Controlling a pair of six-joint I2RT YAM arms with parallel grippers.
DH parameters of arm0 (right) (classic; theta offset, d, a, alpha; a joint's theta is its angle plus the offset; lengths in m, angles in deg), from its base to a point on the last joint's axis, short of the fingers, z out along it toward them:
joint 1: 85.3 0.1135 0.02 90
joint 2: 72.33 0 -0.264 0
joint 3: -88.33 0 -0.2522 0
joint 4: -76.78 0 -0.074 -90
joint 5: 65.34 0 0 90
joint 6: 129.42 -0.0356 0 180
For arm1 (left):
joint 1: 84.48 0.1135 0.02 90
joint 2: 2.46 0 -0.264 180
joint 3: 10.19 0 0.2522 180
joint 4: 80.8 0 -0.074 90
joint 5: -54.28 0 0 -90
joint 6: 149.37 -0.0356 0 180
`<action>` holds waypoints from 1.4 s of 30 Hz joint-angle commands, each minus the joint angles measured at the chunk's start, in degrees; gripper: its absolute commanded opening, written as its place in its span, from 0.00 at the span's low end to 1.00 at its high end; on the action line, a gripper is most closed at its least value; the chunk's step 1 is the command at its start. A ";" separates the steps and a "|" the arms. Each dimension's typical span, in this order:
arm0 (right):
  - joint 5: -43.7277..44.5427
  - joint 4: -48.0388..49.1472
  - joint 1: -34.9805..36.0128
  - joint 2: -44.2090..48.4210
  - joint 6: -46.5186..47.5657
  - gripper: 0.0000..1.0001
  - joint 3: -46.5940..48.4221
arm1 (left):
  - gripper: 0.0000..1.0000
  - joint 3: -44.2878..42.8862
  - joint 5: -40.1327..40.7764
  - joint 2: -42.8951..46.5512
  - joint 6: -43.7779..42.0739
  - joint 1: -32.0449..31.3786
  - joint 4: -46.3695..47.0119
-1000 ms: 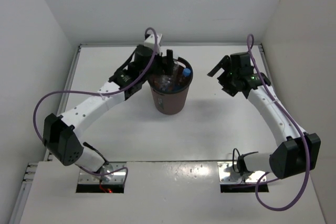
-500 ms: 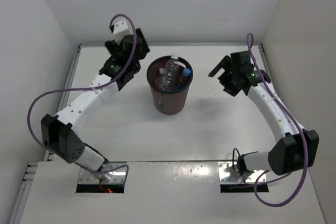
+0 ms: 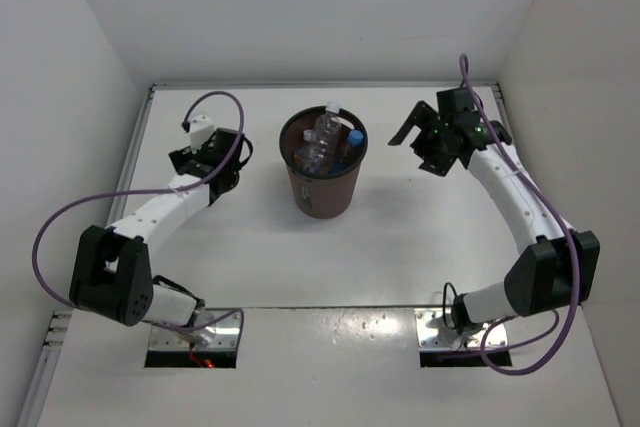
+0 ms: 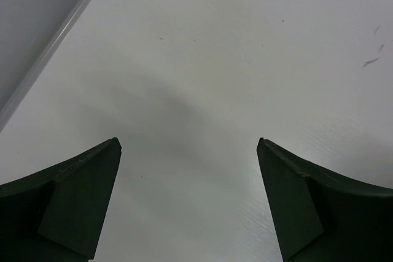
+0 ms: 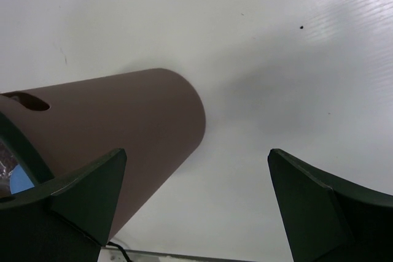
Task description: Put the plastic bottles in the bin
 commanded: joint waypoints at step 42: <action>-5.49 2.94 -1.38 -0.34 1.64 1.00 -3.01 | 1.00 3.43 -4.36 1.06 2.54 3.41 3.80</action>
